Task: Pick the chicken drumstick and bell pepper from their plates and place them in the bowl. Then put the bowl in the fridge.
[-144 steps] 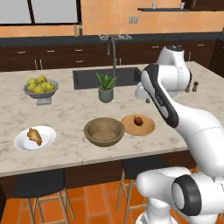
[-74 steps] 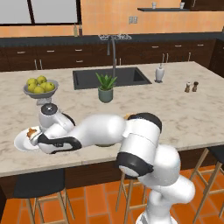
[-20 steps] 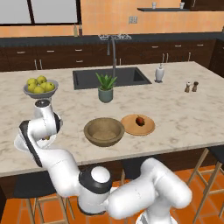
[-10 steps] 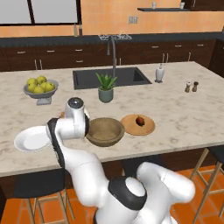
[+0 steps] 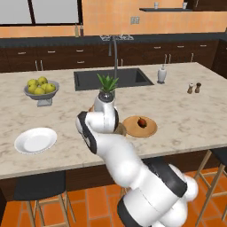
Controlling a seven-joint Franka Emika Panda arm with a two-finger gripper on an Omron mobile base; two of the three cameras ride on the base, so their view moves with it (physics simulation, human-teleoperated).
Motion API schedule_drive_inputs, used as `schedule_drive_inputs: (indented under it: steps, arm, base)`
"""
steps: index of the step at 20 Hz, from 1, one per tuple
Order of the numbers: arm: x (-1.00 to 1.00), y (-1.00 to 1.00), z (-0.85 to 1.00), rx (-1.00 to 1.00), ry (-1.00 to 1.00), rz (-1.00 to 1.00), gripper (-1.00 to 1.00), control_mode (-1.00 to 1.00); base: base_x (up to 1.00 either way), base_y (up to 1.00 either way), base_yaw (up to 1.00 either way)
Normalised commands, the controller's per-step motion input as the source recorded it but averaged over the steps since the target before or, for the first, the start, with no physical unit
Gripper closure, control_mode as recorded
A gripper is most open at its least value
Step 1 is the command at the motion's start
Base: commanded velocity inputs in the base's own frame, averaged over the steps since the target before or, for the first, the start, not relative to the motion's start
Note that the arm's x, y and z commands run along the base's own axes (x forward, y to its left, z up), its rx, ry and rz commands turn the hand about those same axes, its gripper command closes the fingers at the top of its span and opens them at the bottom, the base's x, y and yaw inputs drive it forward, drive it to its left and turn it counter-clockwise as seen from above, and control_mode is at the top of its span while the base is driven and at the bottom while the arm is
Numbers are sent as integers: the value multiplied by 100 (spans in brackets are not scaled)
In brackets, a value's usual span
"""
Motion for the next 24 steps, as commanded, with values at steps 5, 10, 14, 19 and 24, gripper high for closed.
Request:
schedule_drive_inputs:
  steps: [5, 10, 14, 19, 24]
  arm:
    - [10, -32, -3, 1, 16, -11, 100, -100]
    - [3, -20, -54, 0, 21, -2, 100, -100]
    - [25, -9, -46, 0, 17, -2, 100, -100]
    - [18, -2, -9, 0, 4, -1, -100, -100]
    - [0, -2, 19, 2, 0, 0, -100, -100]
  base:
    - [0, 0, 0]
    - [0, 0, 0]
    - [0, 0, 0]
    - [0, 0, 0]
    - [0, 0, 0]
